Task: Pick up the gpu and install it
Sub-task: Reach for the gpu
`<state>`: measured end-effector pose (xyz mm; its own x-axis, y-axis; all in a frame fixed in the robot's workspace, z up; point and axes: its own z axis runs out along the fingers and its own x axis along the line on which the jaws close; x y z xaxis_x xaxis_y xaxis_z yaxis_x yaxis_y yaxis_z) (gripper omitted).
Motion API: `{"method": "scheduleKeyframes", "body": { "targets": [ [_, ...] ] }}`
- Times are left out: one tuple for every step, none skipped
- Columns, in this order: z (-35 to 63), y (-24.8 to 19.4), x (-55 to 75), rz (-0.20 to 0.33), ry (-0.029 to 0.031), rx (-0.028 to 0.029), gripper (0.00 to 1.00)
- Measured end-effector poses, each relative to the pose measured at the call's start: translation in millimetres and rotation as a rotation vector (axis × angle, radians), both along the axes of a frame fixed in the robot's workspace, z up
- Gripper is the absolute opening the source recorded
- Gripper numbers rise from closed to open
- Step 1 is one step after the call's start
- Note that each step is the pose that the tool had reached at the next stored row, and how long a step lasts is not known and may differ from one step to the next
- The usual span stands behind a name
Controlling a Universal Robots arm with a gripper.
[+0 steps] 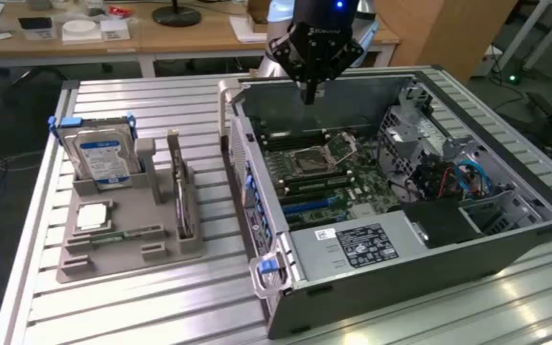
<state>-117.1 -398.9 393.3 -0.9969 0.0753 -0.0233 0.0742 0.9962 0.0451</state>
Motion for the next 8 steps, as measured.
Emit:
{"method": "scheduleKeyframes", "body": {
  "targets": [
    [0.0, 0.0, 0.0, 0.000, 0.0001, 0.0000, 0.11],
    [0.0, 0.0, 0.0, 0.000, 0.0001, 0.0000, 0.11],
    [0.0, 0.0, 0.0, 0.000, 0.0000, 0.0000, 0.11],
    [0.0, 0.0, -0.1, 0.000, 0.0000, 0.0000, 0.11],
    [0.0, 0.0, -0.4, 0.000, 0.0000, 0.0000, 0.11],
    [-0.1, 0.0, -1.3, 0.000, -0.0001, 0.0001, 0.11],
    [0.0, 0.0, -2.8, 0.000, 0.0000, 0.0000, 0.11],
    [-0.1, 0.0, -4.5, 0.000, -0.0001, 0.0001, 0.11]
  ]
}}
